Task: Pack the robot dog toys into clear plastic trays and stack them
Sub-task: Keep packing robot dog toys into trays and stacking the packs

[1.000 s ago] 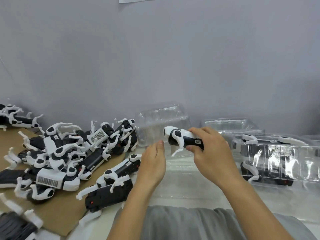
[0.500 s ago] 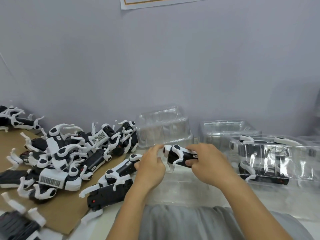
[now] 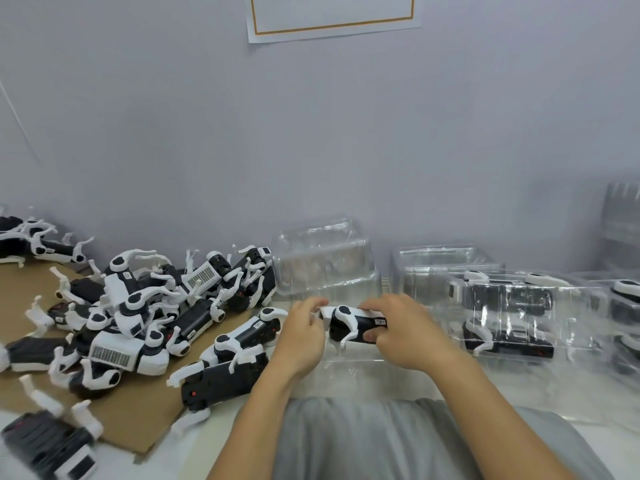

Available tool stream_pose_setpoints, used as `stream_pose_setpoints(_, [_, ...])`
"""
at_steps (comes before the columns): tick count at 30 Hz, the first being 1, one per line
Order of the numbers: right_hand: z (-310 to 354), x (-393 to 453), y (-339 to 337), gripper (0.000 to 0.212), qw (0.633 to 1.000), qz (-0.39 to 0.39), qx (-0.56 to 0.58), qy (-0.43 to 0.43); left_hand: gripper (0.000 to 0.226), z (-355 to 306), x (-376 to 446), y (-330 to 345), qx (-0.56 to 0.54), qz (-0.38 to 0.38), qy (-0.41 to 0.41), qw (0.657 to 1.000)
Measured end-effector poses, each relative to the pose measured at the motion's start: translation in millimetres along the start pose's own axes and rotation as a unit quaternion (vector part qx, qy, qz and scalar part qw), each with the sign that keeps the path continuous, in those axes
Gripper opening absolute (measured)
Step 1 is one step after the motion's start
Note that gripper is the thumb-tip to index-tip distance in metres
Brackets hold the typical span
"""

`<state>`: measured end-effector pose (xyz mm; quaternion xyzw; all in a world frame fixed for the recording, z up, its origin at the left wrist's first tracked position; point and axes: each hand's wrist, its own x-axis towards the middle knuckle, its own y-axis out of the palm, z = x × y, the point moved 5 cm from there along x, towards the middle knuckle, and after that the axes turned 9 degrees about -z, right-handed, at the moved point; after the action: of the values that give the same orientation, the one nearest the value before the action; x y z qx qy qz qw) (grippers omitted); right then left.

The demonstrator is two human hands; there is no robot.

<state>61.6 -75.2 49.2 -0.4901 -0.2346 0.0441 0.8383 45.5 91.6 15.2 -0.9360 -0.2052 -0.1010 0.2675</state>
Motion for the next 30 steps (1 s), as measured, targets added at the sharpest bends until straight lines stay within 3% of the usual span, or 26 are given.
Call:
stream_pose_setpoints(6, [1.2, -7.4, -1.4, 0.026, 0.999, -0.017, 0.035, 0.013, 0.041, -4.6, -9.5, -0.2, -0.069, 0.019, -0.042, 0.997])
stream_pose_setpoints(17, [0.7, -19.0, -5.1, 0.035, 0.996, -0.046, 0.075, 0.024, 0.029, -12.9, -21.2, -5.7, -0.102, 0.014, -0.035, 0.994])
stream_pose_setpoints(21, [-0.9, -15.9, -3.2, 0.028, 0.995, -0.05, 0.08, 0.026, 0.03, -8.8, -20.5, -5.2, -0.111, 0.015, -0.046, 0.993])
stream_pose_setpoints(30, [-5.1, -11.2, 1.3, 0.032, 0.997, -0.032, 0.062, 0.043, 0.025, -0.5, -12.5, -4.0, -0.148, 0.001, -0.065, 0.987])
